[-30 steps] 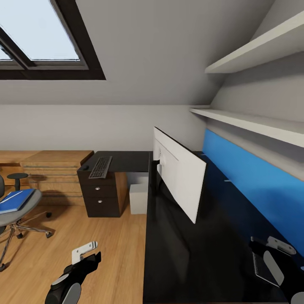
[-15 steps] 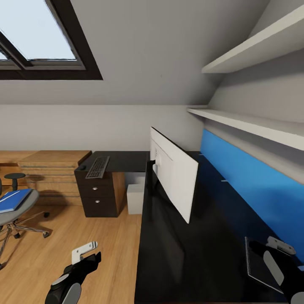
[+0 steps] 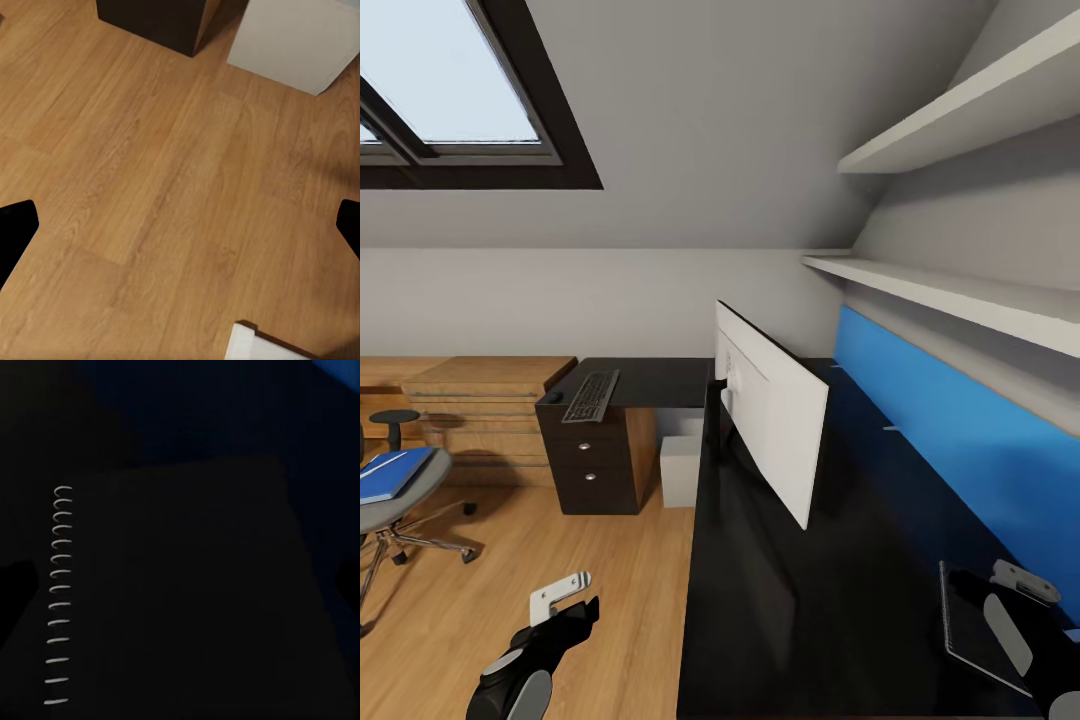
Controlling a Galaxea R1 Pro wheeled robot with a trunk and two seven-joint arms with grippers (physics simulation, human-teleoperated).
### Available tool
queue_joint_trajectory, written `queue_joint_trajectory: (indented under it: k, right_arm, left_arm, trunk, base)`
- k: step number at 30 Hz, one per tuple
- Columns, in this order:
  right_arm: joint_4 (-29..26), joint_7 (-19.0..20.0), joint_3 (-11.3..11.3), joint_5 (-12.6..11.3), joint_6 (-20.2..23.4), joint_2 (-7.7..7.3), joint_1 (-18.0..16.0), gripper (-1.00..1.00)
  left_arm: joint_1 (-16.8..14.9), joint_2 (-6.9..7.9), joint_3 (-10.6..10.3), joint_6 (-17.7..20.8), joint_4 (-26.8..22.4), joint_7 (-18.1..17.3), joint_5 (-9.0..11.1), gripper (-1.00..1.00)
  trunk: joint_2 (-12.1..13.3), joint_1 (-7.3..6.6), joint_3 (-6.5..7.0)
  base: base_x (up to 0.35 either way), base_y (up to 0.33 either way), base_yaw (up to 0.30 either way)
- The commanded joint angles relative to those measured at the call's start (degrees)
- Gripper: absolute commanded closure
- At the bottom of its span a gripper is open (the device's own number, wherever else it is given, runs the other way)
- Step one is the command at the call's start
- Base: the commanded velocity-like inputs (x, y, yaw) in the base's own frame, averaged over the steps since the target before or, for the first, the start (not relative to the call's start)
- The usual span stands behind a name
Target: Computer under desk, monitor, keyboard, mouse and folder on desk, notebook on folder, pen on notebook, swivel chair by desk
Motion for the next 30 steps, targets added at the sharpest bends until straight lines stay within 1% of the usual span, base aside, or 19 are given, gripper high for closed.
queue_joint_trajectory:
  k: [1, 9, 27, 30]
  right_arm:
    - [-0.1, -0.3, 0.0, -0.6, 0.2, -0.01, 0.0, -1.0]
    - [-0.1, -0.3, 0.1, -0.6, 0.2, -0.01, 0.0, -1.0]
    - [-0.1, -0.3, 0.1, -0.6, 0.2, -0.01, 0.0, -1.0]
    - [-0.1, -0.3, 0.1, -0.6, 0.2, -0.01, 0.0, -1.0]
  left_arm:
    - [0.0, 0.06, -0.1, 0.1, -0.1, 0.6, 0.6, -1.0]
    - [0.0, -0.08, -0.2, 0.1, -0.1, 0.6, 0.5, -1.0]
    - [0.0, -0.12, -0.2, 0.1, -0.2, 0.8, 0.5, -1.0]
    - [0.0, -0.16, -0.2, 0.1, -0.2, 0.8, 0.5, -1.0]
  trunk:
    - [0.0, 0.0, -0.07]
    - [0.0, 0.0, -0.07]
    - [-7.3, 3.96, -3.3]
    - [-7.3, 3.96, -3.3]
  base:
    - [0.0, 0.0, 0.0]
    - [0.0, 0.0, 0.0]
    - [0.0, 0.0, 0.0]
    - [0.0, 0.0, 0.0]
